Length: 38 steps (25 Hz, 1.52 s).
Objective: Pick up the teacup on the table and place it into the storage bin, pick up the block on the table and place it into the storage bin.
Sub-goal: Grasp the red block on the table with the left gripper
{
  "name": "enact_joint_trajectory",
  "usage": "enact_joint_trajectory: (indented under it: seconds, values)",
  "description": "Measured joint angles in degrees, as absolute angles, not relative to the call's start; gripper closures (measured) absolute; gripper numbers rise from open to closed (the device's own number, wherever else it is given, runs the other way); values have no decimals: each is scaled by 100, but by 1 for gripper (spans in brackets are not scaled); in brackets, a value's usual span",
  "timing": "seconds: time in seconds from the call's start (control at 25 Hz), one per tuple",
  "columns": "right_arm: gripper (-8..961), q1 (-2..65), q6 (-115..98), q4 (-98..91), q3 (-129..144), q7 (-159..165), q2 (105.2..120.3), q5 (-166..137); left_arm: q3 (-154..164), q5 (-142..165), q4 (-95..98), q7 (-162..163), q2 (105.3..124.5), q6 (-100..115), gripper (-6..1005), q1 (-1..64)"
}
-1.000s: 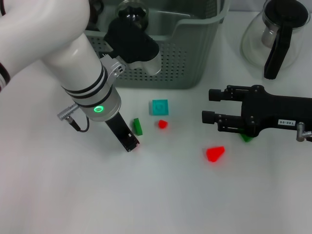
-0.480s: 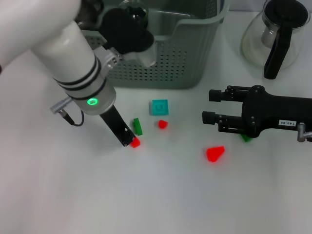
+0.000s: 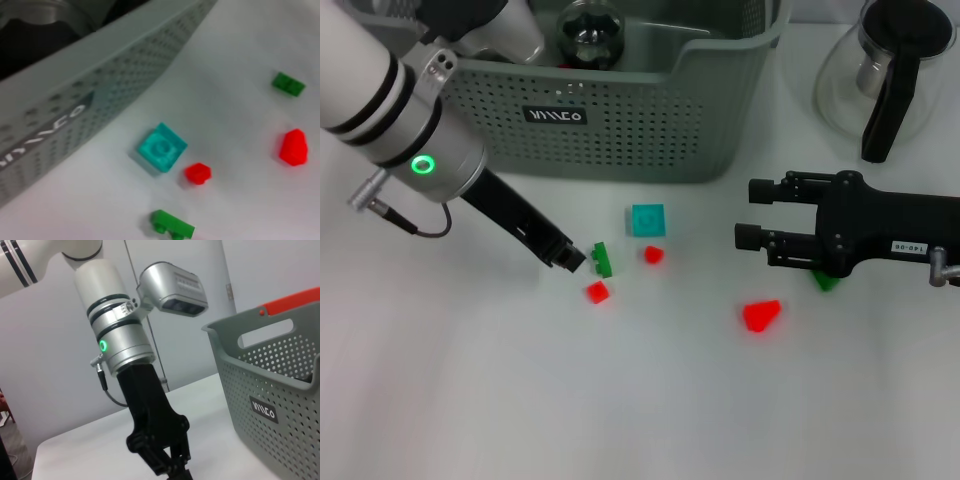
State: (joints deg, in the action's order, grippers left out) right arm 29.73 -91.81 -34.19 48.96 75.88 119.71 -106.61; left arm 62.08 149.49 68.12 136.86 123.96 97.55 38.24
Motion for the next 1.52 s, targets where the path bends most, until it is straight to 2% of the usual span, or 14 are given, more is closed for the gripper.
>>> enact_joint_trajectory:
  seconds: [0.36,0.48,0.92,1.52]
  values:
    - [278,2999,-9169,-3419,4895,7611,11979,-10667,6754,14942,6808,13538,12444,9546,907,3708]
    - [278,2979,-9170,-3419,4895,7616,11977,-10665,7115,14939,6847,13585,12448,9405,715,3666]
    - [279,2972,-9166,-3419,4895,7594,11973,-10660,9086,15320,7613,14372,12447,8784,533,3311]
    - [278,2946,-9163,-3419,4895,7586,11970,-10661,9835,15715,7361,14844,12455,8347,540,3403]
